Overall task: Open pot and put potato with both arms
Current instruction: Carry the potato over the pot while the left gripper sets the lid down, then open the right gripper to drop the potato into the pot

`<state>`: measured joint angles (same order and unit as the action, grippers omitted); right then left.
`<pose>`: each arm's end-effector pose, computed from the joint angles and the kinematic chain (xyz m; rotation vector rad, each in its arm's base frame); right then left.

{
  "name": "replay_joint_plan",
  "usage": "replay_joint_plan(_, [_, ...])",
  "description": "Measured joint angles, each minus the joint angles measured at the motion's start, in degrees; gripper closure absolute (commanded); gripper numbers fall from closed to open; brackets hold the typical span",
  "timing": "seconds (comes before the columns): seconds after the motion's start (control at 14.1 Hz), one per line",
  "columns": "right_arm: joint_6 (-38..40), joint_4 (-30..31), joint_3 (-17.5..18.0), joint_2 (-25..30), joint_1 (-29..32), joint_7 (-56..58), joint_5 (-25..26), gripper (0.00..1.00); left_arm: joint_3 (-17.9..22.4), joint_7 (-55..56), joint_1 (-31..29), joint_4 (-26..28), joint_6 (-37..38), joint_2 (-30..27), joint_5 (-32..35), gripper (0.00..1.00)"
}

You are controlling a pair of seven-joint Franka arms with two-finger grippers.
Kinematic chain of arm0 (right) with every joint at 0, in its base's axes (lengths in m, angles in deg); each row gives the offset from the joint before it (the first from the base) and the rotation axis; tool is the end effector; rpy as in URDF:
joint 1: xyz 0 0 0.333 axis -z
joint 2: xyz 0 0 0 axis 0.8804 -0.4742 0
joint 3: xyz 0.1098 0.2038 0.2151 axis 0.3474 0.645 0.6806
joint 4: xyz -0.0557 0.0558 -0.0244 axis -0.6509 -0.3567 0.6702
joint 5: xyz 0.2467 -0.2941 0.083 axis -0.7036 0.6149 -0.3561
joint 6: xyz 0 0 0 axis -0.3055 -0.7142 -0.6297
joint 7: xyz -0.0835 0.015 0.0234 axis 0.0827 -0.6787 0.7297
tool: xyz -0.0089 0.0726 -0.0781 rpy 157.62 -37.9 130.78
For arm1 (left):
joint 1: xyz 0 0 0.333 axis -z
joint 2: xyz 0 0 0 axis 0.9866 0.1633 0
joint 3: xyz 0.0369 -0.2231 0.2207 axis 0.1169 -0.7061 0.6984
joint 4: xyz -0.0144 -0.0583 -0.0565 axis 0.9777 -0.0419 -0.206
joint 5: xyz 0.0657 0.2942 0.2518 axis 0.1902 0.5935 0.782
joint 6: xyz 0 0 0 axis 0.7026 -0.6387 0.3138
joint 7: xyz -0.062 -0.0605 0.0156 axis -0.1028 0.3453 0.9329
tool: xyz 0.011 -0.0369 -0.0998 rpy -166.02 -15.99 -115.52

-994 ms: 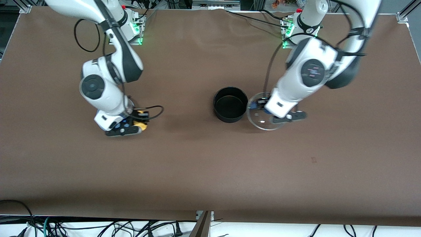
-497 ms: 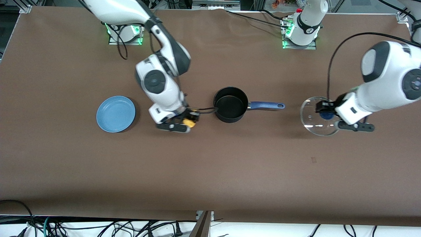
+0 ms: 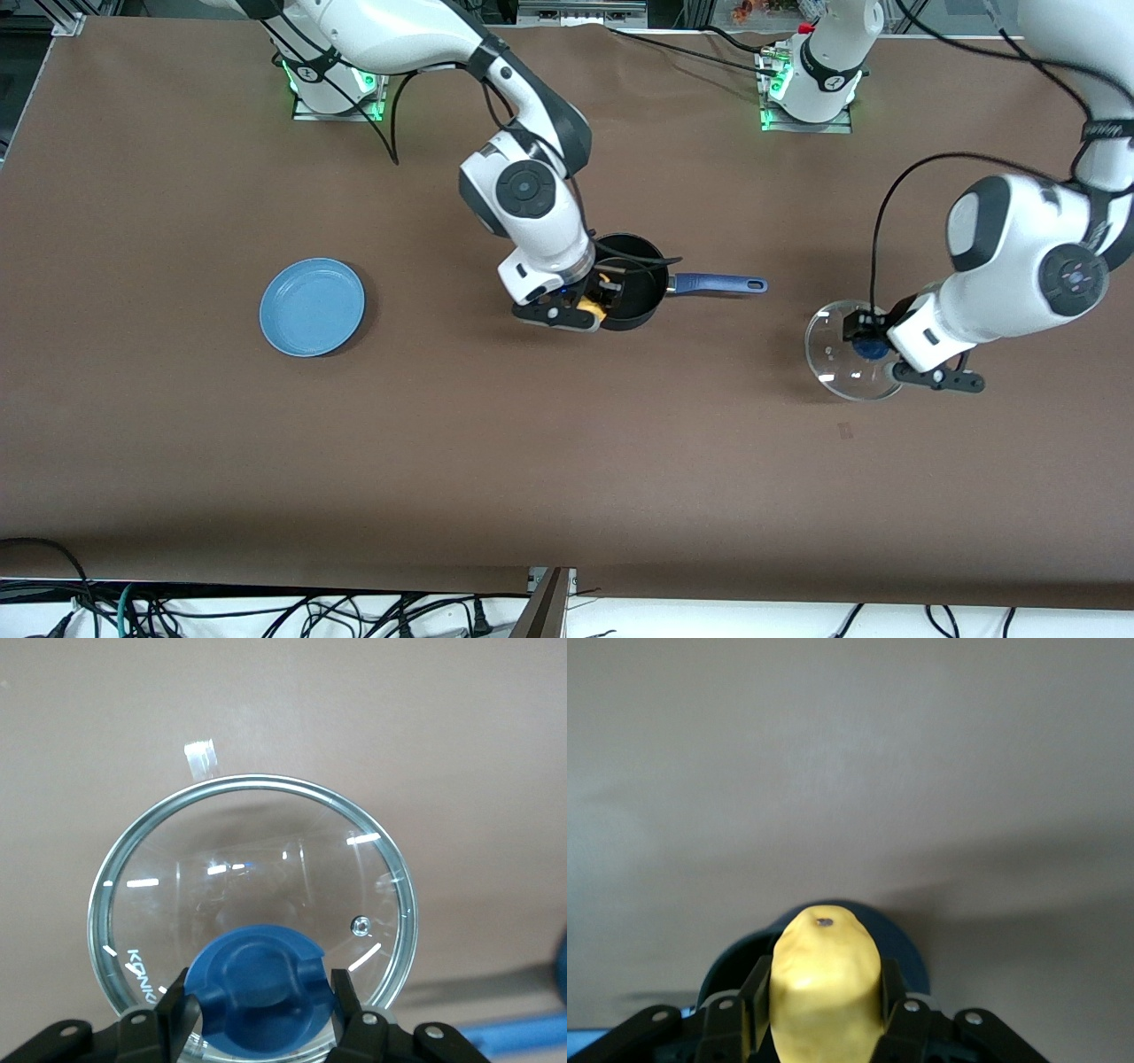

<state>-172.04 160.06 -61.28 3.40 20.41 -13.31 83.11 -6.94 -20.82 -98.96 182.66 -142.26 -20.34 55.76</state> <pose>0.5361 0.5388 0.3032 -2.8991 0.3216 -0.0258 0.6392 -0.0323 0.3227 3.0538 -0.1975 -0.1622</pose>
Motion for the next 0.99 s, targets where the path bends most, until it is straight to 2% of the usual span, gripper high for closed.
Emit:
replay_joint_plan(0.21, [-2.7,0.0,0.0,-1.9,-1.5,-1.9,0.0,0.66,0.2,0.2,0.0,-0.4,-5.3,6.5,3.3,1.0])
replay_joint_plan(0.36, [-4.7,-0.1,0.0,-3.1,-2.1,-2.8,0.0,0.66,0.5,0.5,-0.1,-2.2,-6.0,10.2,3.6,1.0])
replay_joint_plan(0.43, [-5.0,-0.1,0.0,-3.4,-2.4,-3.0,0.0,0.66,0.9,0.6,-0.1,-3.5,-6.0,11.8,3.7,0.76])
replay_joint_plan(0.5, [-5.1,-0.1,0.0,-3.6,-2.7,-3.1,0.0,0.66,1.3,0.6,-0.1,-4.7,-6.1,13.2,3.7,0.27])
replay_joint_plan(0.57, [-5.1,-0.1,0.0,-3.9,-2.8,-3.2,0.0,0.65,1.6,0.6,-0.1,-5.6,-6.1,14.2,3.8,0.0])
replay_joint_plan(0.71, [-5.1,-0.1,0.0,-4.5,-2.9,-3.2,0.0,0.63,1.7,0.6,-0.1,-6.8,-6.1,15.0,3.8,0.0])
replay_joint_plan(0.78, [-5.2,-0.1,0.0,-4.9,-3.1,-3.2,0.0,0.5,1.7,0.6,-0.1,-7.1,-6.1,15.0,3.8,0.0])
replay_joint_plan(0.85, [-5.2,-0.1,0.0,-5.3,-3.3,-3.2,0.0,0.42,1.7,0.6,-0.1,-7.4,-6.1,15.0,3.8,0.0])
replay_joint_plan(0.99, [-5.3,-0.1,0.0,-5.7,-3.5,-3.2,0.0,0.0,1.7,0.6,-0.2,-8.1,-6.0,14.9,3.8,0.0])
